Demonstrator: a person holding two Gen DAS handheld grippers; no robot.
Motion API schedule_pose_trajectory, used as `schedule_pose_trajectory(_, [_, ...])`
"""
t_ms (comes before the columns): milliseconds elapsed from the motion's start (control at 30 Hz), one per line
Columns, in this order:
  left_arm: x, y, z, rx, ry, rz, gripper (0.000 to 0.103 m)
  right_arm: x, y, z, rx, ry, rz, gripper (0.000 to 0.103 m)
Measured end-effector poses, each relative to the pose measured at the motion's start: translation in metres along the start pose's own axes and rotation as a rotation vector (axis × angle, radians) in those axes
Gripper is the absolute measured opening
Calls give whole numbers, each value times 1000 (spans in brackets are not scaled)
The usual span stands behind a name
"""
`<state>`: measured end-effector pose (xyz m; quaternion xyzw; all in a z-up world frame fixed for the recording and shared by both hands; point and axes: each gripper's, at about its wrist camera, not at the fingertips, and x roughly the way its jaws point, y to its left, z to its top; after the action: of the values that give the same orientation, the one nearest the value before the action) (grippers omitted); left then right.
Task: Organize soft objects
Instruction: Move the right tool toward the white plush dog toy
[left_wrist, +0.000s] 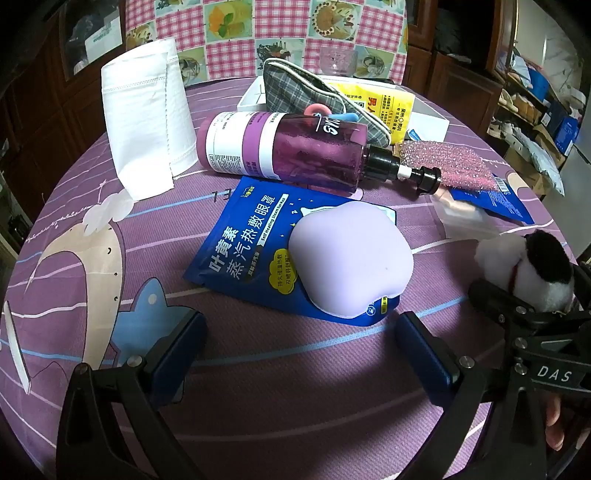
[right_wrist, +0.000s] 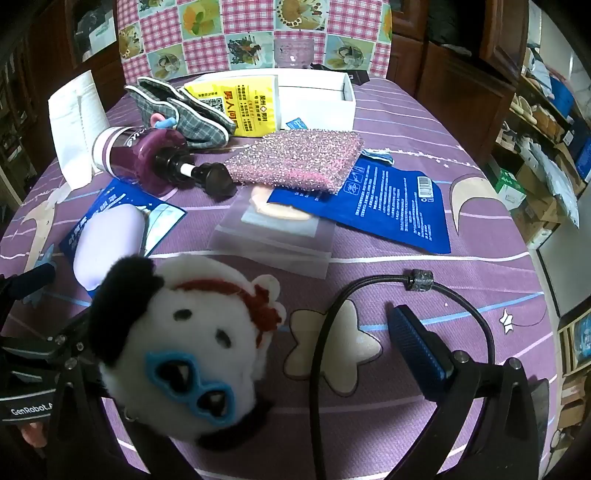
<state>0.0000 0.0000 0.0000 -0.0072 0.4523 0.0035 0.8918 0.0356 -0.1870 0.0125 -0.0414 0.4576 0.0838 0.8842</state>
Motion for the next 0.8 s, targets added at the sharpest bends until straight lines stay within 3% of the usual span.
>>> schedule_pose_trajectory(467, [-20, 2, -20, 81, -7, -55, 102, -11, 7, -9, -10, 0, 48, 102])
schedule_pose_trajectory(600, [-33, -2, -19, 103, -78, -43, 102, -12, 2, -4, 14, -12, 58, 102])
schedule_pose_trajectory(800, [-55, -2, -15, 109, -223, -13, 102, -29, -2, -4, 53, -99, 111, 102])
